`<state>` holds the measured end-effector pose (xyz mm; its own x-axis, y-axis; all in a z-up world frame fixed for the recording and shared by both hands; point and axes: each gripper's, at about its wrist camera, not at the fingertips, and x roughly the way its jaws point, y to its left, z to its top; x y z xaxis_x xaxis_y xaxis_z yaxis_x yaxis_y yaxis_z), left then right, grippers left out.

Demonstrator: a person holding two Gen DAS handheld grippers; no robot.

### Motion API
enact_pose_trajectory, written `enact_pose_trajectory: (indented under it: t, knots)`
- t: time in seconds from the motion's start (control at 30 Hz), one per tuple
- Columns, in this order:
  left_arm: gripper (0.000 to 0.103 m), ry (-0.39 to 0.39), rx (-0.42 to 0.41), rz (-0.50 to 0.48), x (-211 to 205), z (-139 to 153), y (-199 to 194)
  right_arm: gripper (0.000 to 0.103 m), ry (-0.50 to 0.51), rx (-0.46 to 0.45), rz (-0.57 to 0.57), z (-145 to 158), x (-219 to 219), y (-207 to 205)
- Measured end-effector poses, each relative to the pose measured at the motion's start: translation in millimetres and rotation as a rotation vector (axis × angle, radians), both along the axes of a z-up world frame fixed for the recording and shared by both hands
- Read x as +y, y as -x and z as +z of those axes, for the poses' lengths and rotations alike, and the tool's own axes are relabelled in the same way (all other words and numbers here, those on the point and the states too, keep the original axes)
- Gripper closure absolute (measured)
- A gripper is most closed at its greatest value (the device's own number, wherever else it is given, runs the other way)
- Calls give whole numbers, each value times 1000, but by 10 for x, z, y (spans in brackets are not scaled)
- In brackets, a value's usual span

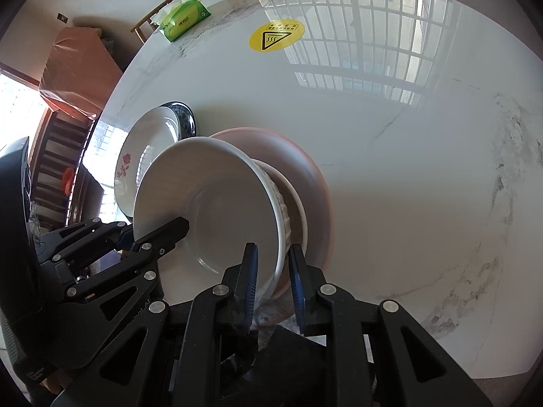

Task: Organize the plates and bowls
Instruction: 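Set the 'Rabbit' bowl into the striped bowl and open both grippers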

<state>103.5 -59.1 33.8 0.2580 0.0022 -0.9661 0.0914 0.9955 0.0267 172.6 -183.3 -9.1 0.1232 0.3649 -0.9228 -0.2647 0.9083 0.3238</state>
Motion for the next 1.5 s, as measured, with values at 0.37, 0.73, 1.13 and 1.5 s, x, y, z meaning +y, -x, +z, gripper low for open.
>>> enact_pose_trajectory:
  t: [0.37,0.73,1.13,1.5]
  knots:
    - [91,-2,2,1,-6,-14,-10,83,-5,-1,-2,6,-11,0]
    - [90,-12,-7,-5,-28,8,-4,83,-8,0,-3,9,-15,-5]
    - [86,-21,-29,-50,-51,94,12,83,-2,-7,-14,23,-53,-11]
    - [85,110,-164,-78,193,299,160,80,-73,-77,-41,204,-184,40]
